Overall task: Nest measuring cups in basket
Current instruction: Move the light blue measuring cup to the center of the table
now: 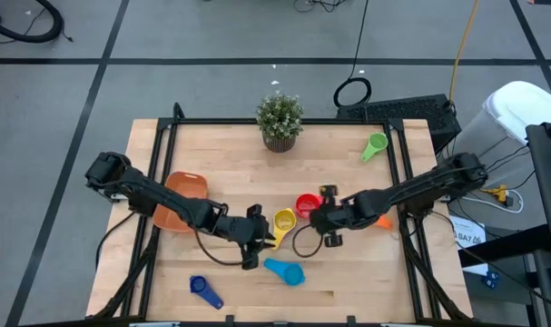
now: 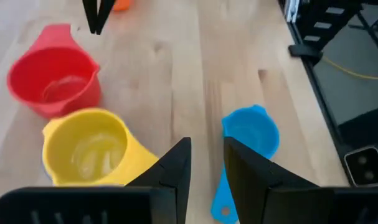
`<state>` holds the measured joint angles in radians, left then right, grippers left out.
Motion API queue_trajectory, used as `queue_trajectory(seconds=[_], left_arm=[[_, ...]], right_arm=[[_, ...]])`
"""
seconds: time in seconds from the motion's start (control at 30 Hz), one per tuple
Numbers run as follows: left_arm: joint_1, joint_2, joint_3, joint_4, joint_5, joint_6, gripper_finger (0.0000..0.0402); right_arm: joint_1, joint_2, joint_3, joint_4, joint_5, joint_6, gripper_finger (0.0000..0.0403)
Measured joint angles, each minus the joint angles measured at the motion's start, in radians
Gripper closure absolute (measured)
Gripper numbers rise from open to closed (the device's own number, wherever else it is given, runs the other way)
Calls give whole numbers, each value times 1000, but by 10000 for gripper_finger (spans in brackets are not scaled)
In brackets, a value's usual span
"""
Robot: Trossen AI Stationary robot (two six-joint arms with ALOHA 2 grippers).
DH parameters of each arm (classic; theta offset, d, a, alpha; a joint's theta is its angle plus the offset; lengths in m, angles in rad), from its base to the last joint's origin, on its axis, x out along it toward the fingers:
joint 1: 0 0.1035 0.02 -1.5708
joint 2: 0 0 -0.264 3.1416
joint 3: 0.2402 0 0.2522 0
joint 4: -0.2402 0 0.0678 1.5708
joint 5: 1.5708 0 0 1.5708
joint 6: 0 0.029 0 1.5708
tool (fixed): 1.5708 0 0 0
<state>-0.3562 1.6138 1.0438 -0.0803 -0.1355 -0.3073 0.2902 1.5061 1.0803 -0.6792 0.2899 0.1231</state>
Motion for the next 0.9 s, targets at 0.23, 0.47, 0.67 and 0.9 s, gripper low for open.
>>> queue_trajectory(seconds=[0.23,0.47,0.67,0.9], left_arm=[[-15,100,184,-170,-13,115,305],[-5,309,490,-506,7,202,303],[15,425,628,-619,118,242,276],[16,473,674,-624,169,257,223]], right_arm=[[5,-182,-195,65,-56,316,370],[18,-340,-403,75,-157,547,320],[54,-442,-573,174,-315,706,301],[114,-507,-687,307,-313,781,301]])
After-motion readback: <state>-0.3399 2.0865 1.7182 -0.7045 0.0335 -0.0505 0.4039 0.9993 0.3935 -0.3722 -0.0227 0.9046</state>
